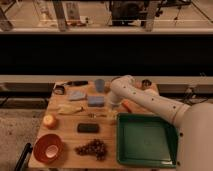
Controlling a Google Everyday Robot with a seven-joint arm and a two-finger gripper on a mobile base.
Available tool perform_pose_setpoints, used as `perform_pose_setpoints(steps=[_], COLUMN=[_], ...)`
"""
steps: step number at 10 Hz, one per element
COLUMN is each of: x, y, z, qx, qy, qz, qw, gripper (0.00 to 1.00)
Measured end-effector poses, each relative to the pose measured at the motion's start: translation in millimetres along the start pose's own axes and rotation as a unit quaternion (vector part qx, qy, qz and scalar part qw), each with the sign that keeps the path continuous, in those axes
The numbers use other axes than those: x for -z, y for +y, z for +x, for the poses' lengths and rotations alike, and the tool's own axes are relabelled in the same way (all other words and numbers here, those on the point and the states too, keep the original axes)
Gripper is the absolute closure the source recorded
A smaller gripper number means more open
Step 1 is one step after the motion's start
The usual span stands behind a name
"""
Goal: Place fork in metal cup
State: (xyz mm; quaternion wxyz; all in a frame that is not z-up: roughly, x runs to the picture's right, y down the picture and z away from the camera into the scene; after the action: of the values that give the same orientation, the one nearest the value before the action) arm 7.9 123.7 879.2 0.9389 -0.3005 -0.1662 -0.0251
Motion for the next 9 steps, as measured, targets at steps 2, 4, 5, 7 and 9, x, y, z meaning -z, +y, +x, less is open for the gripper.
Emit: perform_pose_setpoints(steps=[2, 4, 5, 7, 9], x=[4.1, 3.3, 2.3, 0.9, -3.4], y=[0.6, 0.9, 0.2, -0.4, -1.9], z=[-13.0, -27.7, -30.8, -33.5, -37.9], qx=[0.013, 0.027, 0.027, 0.017, 0.008], qy=[-0.001, -0.005, -0.008, -0.013, -0.023], qz=[0.001, -0.006, -0.007, -0.012, -0.017], qw=[0.9999, 0.9996, 0.9996, 0.9997, 0.9996], gripper=[0.2, 0.2, 0.2, 0.2, 0.2])
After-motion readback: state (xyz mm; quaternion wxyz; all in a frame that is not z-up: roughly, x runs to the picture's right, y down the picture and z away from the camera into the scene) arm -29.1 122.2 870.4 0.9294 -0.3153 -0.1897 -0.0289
